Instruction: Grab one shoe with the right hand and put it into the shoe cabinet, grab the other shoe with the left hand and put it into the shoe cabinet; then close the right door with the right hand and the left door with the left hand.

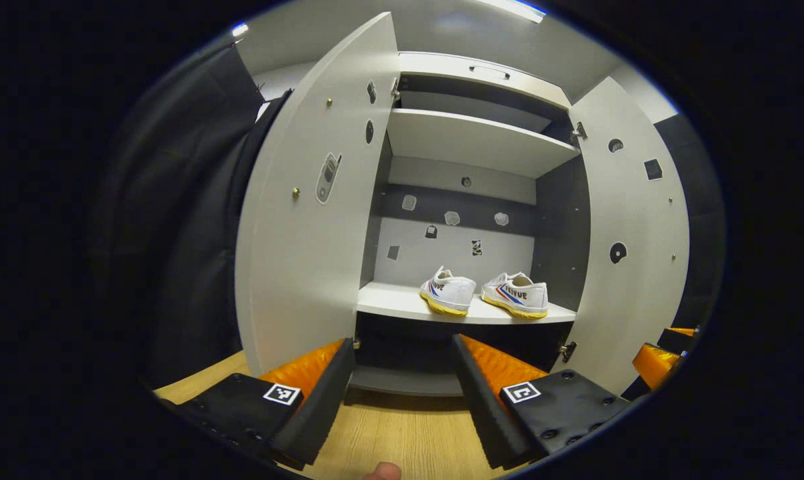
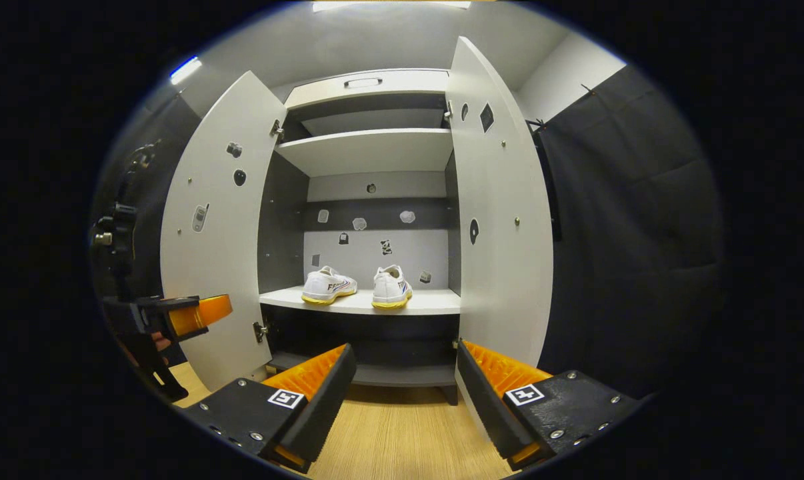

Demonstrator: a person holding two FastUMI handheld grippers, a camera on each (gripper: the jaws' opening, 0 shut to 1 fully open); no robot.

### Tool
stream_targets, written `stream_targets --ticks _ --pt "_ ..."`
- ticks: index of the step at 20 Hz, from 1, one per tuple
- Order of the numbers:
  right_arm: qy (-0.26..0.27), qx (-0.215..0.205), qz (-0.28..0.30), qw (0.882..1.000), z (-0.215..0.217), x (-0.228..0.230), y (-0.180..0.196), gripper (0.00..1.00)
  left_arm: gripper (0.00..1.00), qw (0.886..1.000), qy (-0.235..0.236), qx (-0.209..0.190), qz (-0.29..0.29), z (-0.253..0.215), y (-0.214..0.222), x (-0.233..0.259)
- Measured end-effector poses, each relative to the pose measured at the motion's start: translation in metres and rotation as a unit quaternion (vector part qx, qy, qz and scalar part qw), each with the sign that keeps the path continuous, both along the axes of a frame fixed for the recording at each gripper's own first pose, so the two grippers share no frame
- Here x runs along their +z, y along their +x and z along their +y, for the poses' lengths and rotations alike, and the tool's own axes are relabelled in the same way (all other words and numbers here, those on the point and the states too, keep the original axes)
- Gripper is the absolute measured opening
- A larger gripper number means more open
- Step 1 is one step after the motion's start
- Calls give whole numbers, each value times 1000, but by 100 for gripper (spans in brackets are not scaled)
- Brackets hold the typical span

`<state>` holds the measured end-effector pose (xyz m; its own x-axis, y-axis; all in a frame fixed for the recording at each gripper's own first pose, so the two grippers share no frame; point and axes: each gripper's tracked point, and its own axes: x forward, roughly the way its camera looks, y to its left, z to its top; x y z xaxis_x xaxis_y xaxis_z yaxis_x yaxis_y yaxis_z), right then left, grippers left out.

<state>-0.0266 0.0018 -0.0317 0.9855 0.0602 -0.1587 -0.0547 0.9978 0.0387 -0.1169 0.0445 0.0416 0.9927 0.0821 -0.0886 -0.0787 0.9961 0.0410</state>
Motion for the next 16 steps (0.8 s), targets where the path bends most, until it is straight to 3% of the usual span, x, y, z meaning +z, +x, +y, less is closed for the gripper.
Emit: stream_targets --ticks 5,11,16 --pt "-20 -30 -51 998 -45 63 6 94 94 1000 -13 -4 5 -4 -13 -1" --pt "-59 -103 -74 990 -168 156 29 94 94 1000 -11 -10 11 -4 -19 -6" --pt "-55 -144 -81 985 -241 182 76 94 95 999 -7 -30 11 -10 -18 -6"
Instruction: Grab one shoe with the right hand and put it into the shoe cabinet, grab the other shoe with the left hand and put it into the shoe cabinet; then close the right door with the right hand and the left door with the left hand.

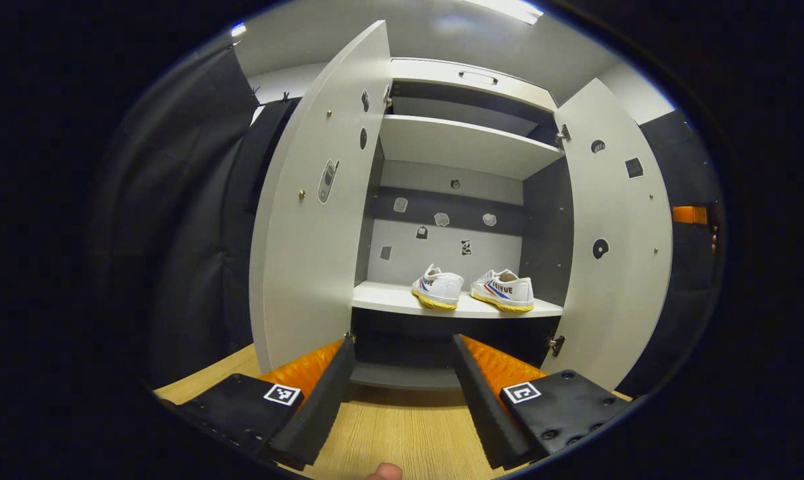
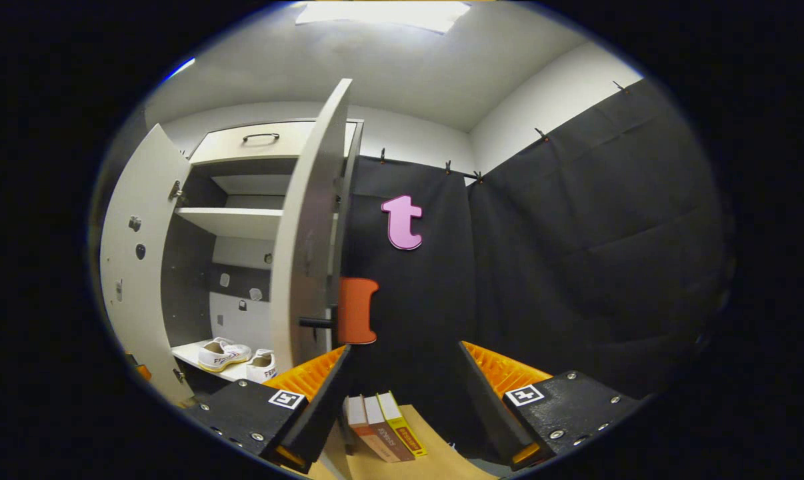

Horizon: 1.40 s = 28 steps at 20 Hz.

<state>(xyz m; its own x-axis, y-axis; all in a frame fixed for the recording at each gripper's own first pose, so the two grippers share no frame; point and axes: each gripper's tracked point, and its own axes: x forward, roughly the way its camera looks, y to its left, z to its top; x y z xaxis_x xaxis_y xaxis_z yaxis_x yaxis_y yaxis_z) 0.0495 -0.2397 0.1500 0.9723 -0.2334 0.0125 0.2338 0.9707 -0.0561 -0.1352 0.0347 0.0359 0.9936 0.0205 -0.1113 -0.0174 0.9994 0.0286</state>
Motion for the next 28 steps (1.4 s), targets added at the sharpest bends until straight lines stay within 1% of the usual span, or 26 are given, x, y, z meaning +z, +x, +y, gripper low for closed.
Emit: stream_targets --ticks 2,5,7,9,12,14,17,21,25,28 --pt "7 -3 7 1000 -12 -4 15 94 94 1000 2 -3 1 -1 0 -1" --pt "11 8 11 1000 -11 -10 32 94 94 1000 -1 -3 14 -4 1 -8" --pt "-6 15 8 1000 -6 -10 37 94 94 1000 0 -2 19 -3 2 -10" --pt "-21 31 2 999 7 -5 38 94 94 1000 1 -1 19 -2 4 -11" --pt "-50 26 -7 998 8 0 40 91 94 1000 5 -3 20 -2 5 -11" --pt "-37 26 -4 999 10 -1 40 90 94 1000 4 -9 20 -4 6 -12" --pt "4 36 2 999 18 -10 38 88 95 1000 2 -22 18 -11 8 -11" --pt "-7 24 5 1000 26 -14 33 88 94 999 -3 -32 19 -13 10 -12" --pt "2 49 10 999 57 -19 27 88 94 999 -5 -30 23 -9 10 -13" --pt "9 73 13 997 83 -21 29 88 94 999 -3 -27 23 -6 9 -12"
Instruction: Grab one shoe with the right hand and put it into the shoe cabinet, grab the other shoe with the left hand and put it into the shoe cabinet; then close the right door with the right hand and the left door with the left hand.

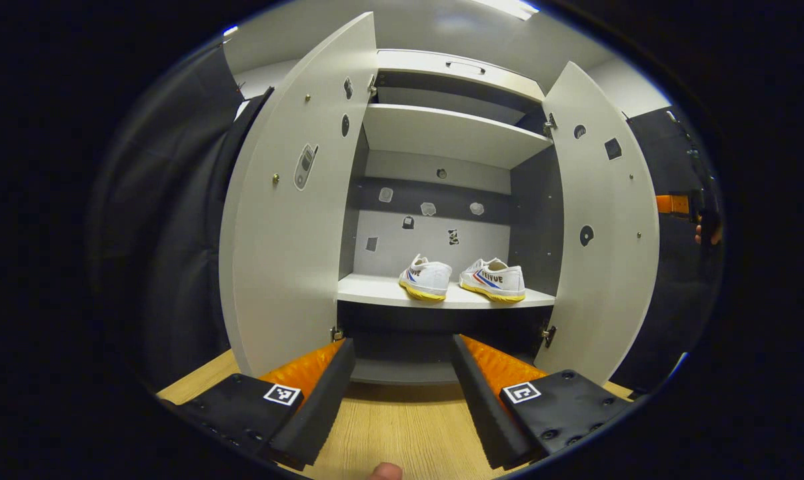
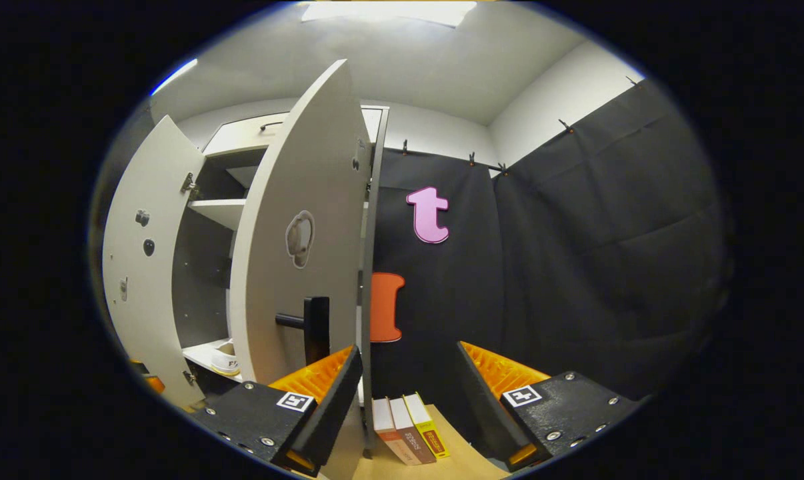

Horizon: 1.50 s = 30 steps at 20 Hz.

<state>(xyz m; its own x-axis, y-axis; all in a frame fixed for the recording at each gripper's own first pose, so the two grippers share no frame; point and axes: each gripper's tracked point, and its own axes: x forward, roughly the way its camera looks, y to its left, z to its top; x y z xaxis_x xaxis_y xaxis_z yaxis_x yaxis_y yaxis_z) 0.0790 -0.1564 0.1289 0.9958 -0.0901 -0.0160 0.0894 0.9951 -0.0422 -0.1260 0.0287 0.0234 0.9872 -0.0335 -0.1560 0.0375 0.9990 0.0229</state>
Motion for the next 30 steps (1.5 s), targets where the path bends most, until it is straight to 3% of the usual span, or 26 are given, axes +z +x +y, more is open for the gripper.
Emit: stream_targets --ticks 3,4,5,6,8,10,11,23,30 --pt "7 36 1 999 33 -2 6 87 94 1000 1 9 -4 6 -1 3" --pt "10 50 2 999 45 -2 11 94 94 1000 2 12 -5 8 -2 3" --pt "10 63 2 998 58 -3 15 94 94 1000 3 15 -5 11 -2 3" --pt "8 74 1 997 67 -3 18 88 94 1000 4 19 -6 13 -4 3" --pt "12 88 6 996 84 -8 24 88 94 1000 4 28 -9 17 -7 6" --pt "27 104 9 994 99 -12 28 97 94 999 3 36 -12 22 -9 7" --pt "31 110 14 993 105 -16 30 92 94 999 4 40 -13 25 -10 8" --pt "49 150 28 987 160 -41 58 92 94 999 12 48 -18 29 -17 12" --pt "24 149 41 988 176 -43 79 91 94 999 13 43 -20 25 -16 13"
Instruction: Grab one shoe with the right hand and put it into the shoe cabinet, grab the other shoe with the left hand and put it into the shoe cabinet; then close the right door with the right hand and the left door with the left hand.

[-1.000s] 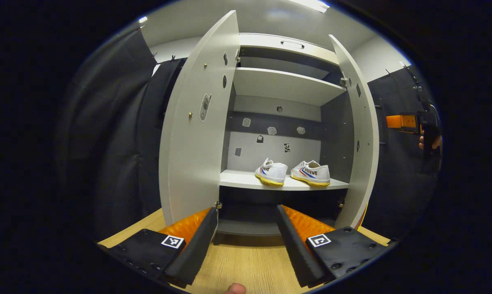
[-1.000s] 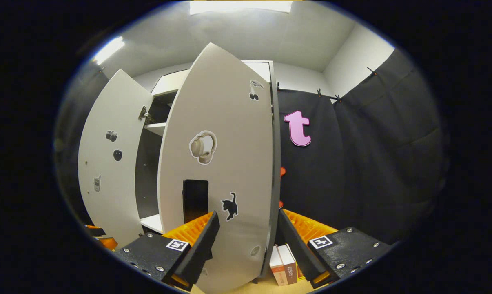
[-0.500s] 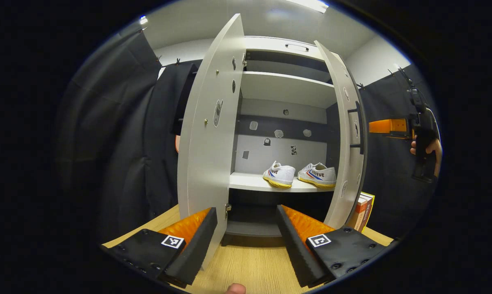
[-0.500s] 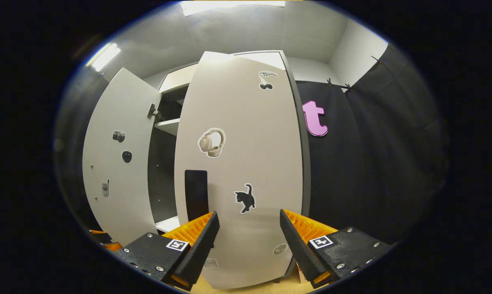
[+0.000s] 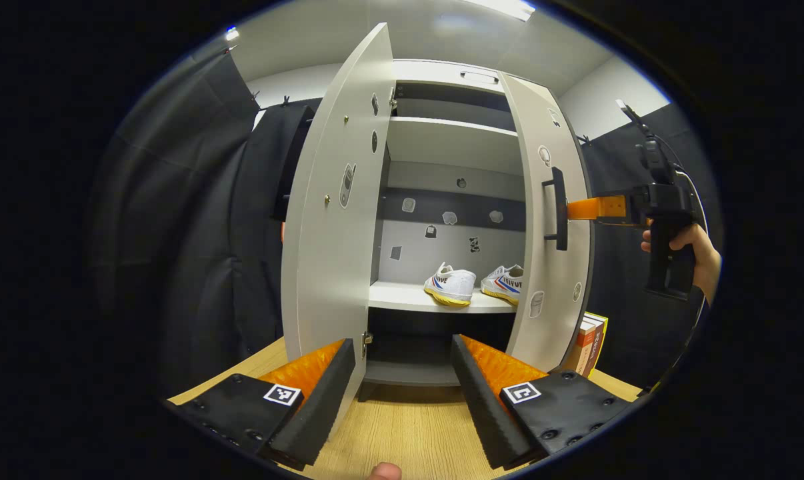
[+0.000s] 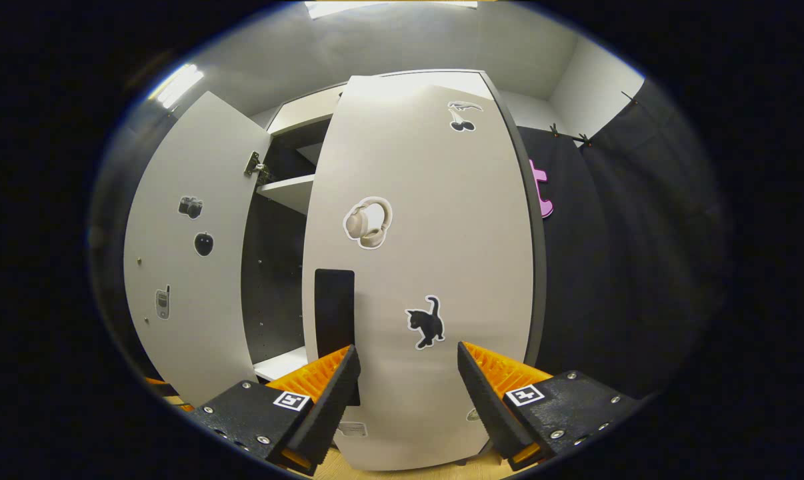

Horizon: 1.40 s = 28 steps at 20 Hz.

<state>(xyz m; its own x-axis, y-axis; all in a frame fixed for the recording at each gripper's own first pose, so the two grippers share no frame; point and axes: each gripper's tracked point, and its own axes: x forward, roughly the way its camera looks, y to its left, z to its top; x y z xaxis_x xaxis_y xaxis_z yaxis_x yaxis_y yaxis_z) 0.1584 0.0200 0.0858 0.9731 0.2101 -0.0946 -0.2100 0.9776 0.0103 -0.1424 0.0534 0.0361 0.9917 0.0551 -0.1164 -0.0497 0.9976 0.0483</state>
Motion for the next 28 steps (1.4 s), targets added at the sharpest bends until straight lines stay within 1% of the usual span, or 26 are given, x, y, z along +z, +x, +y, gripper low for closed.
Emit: stream_targets --ticks 5,11,17,22,25,28 --pt "-22 -8 5 1000 9 -2 9 90 94 1000 -5 1 1 1 0 -2" --pt "-7 -24 3 1000 15 -7 15 91 94 1000 -7 0 -1 3 1 -1" --pt "-3 -37 6 999 16 -11 22 91 94 1000 -10 2 -1 7 -2 -1" --pt "-16 -47 6 999 16 -12 25 91 94 1000 -22 -4 -4 5 -5 1" --pt "-9 -45 10 999 15 -7 17 91 94 1000 -17 -8 -7 3 -6 4" --pt "-3 -43 -2 999 13 1 -4 91 95 1000 -18 -9 -10 2 -6 7"
